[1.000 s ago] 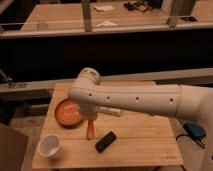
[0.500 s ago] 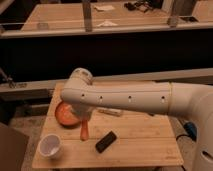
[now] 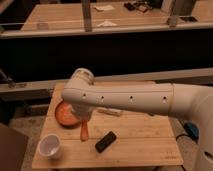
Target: Place the pepper in the ceramic cup
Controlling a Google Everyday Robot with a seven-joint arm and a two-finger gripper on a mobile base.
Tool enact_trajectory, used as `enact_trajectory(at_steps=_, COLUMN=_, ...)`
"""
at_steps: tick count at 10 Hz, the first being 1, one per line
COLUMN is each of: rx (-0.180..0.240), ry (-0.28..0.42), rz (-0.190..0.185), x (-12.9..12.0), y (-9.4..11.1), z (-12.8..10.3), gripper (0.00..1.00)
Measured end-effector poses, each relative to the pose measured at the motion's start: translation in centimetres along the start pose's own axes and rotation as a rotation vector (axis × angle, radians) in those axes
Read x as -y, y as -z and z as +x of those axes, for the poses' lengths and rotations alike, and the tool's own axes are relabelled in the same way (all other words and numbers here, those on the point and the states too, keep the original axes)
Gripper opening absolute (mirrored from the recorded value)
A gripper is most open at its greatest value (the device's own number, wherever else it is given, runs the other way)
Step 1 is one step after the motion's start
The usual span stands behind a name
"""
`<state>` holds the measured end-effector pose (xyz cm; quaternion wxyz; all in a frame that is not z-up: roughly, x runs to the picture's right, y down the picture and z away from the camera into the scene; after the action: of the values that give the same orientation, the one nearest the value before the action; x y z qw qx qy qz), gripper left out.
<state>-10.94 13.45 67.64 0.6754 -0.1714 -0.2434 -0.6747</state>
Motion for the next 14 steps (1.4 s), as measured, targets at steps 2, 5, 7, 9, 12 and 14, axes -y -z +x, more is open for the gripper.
enact_trajectory(at_steps=2, rx=0.003, ry=0.016, rz=0.004, x=0.1, y=0.0, z=-0.2, gripper=0.00)
enact_trajectory(at_steps=5, rx=0.004, ry=0.037, rz=0.017, x=0.7, y=0.2, z=-0.3, gripper=0.00)
enact_trajectory(at_steps=7, rx=0.004, ry=0.054, rz=0.022, x=1.4, y=0.5, z=-0.3, gripper=0.00)
enact_trajectory(at_steps=9, rx=0.004, ry=0.072, rz=0.026, x=1.8, y=0.6, z=-0.5, gripper=0.00)
enact_trajectory(at_steps=12, rx=-0.003, ry=0.093, rz=0.031, x=2.8, y=0.9, z=-0.4, gripper=0.00)
enact_trajectory(at_steps=14, rx=-0.009, ry=0.106, rz=0.030, x=3.3, y=0.9, z=-0.3, gripper=0.00)
